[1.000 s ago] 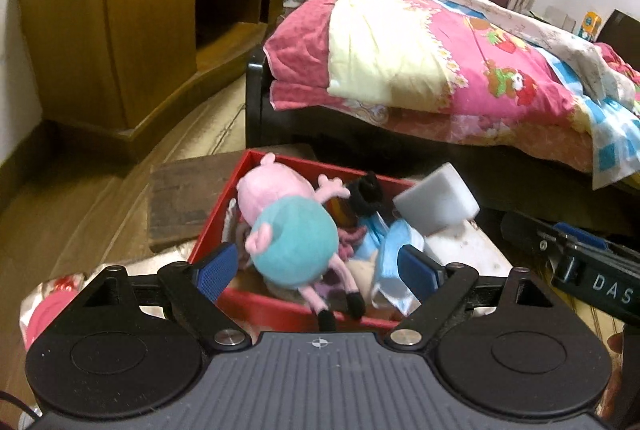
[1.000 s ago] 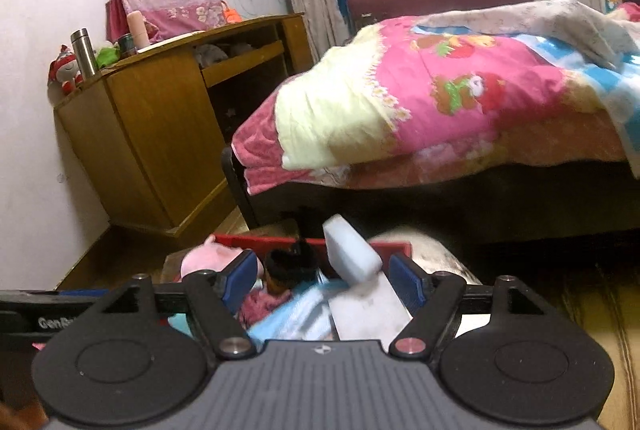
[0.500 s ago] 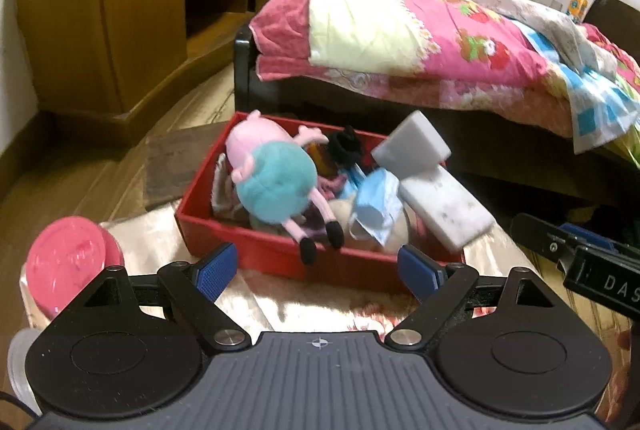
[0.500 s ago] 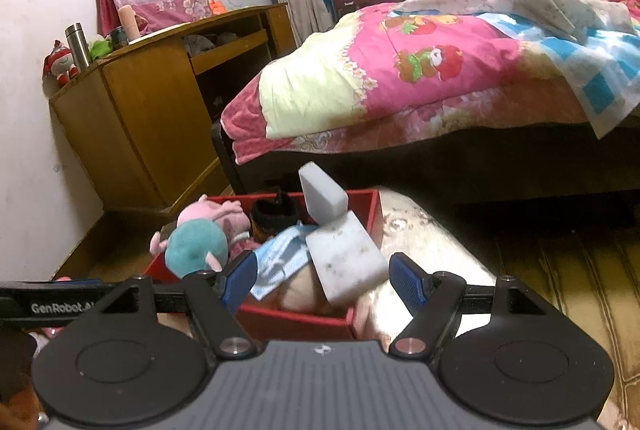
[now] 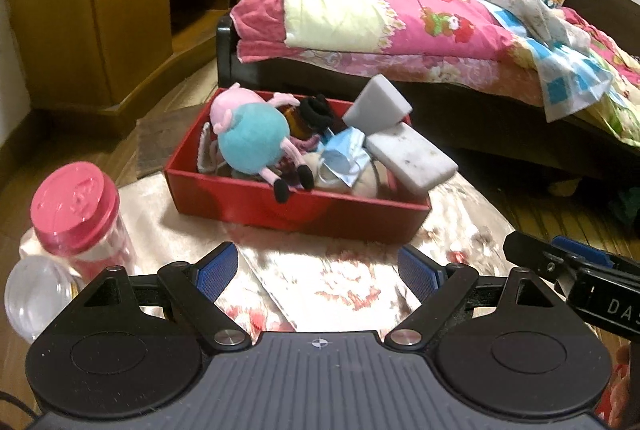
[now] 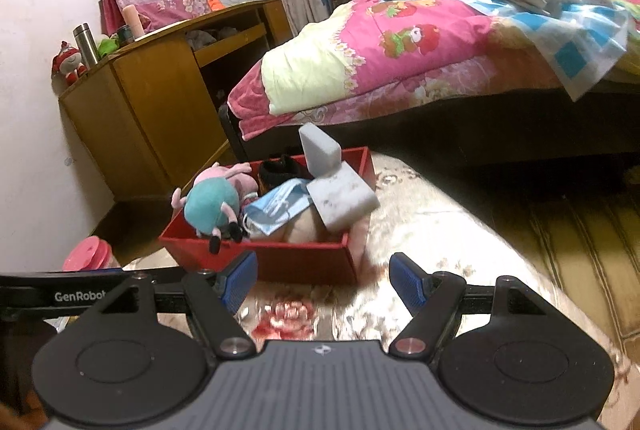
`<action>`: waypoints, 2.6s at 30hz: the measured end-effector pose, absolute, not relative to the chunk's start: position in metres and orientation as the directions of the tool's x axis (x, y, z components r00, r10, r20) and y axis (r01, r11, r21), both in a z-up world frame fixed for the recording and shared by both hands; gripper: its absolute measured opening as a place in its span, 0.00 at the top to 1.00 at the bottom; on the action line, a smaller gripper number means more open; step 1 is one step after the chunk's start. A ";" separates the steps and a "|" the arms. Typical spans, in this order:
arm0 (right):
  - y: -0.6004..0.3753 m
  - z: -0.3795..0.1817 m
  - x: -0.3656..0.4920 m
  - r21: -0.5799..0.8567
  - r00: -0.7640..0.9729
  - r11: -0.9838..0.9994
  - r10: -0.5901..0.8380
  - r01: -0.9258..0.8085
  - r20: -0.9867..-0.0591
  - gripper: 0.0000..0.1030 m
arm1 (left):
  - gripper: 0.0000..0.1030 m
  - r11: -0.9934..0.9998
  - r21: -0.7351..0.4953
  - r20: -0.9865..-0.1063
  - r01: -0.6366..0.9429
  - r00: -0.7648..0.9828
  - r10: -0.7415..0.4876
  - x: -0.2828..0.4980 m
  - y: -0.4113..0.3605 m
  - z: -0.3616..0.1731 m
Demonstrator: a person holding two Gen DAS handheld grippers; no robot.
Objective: Organize soft objects
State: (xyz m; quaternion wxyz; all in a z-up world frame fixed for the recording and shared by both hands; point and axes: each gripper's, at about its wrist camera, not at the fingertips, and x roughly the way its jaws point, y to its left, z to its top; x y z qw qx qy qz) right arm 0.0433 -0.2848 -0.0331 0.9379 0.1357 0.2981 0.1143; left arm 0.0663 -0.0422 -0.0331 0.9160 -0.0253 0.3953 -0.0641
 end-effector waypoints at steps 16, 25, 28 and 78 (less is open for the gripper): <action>-0.291 -0.037 0.008 0.356 0.790 0.927 0.307 -0.121 -0.531 0.56 | 0.17 0.989 -0.080 -0.713 0.121 0.687 -0.142 0.035 -0.044 -0.035; -0.289 -0.042 -0.004 0.368 0.784 0.922 0.318 -0.123 -0.534 0.55 | 0.17 0.987 -0.089 -0.714 0.134 0.682 -0.157 0.022 -0.047 -0.037; -0.286 -0.043 -0.004 0.364 0.783 0.923 0.317 -0.125 -0.535 0.55 | 0.17 0.987 -0.080 -0.716 0.141 0.680 -0.156 0.021 -0.049 -0.038; -0.279 -0.044 -0.002 0.372 0.806 0.922 0.298 -0.106 -0.511 0.51 | 0.17 0.990 -0.120 -0.702 0.069 0.700 -0.134 0.023 -0.049 -0.042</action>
